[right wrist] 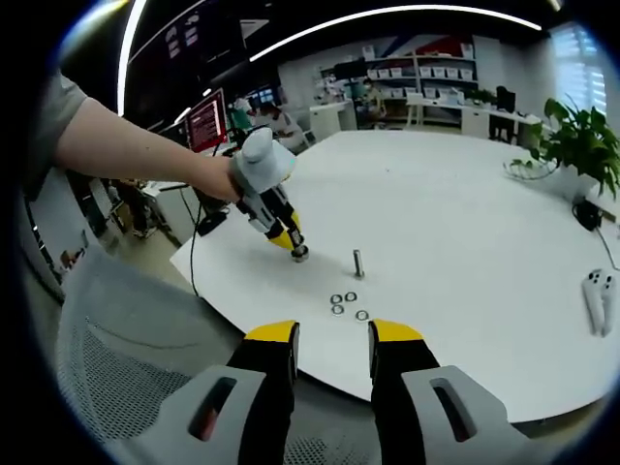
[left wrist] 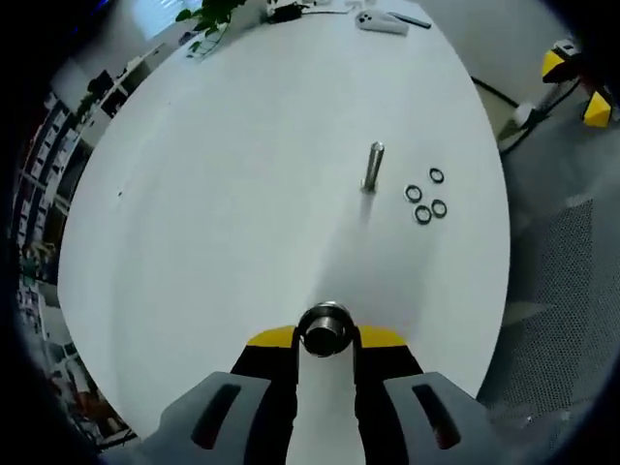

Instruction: Place the washer onto the threaded stud by aligning its center hole with the stud, sliding it down to the base, and recovering from edge contact or off-axis alignment until the washer reaches the visible bottom stop.

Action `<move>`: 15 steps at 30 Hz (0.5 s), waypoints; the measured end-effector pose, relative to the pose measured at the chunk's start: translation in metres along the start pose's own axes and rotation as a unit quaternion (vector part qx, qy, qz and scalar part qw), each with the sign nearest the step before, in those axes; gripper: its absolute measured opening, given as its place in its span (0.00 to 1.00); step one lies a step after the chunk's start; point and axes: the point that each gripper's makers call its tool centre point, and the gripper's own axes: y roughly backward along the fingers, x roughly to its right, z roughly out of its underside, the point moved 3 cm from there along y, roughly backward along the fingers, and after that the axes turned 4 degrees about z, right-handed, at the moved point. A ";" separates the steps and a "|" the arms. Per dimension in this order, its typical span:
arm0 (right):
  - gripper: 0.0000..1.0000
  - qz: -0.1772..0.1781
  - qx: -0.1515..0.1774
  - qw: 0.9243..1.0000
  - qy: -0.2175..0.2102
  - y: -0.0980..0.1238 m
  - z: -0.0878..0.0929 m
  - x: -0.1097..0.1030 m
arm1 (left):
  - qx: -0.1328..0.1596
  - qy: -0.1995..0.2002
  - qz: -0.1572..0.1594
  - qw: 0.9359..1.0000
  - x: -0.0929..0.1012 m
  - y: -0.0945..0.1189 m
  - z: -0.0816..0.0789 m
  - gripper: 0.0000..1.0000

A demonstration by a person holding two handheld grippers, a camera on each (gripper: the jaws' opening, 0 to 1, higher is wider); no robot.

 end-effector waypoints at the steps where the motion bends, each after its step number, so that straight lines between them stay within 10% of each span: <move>1: 0.31 0.000 -0.002 1.000 0.000 0.000 0.001 0.000 | -0.001 -0.001 -0.001 1.000 0.000 -0.002 0.000 0.19; 15: 0.31 0.002 -0.005 1.000 0.000 -0.001 0.001 0.001 | -0.016 -0.002 0.012 1.000 0.008 -0.012 0.001 0.19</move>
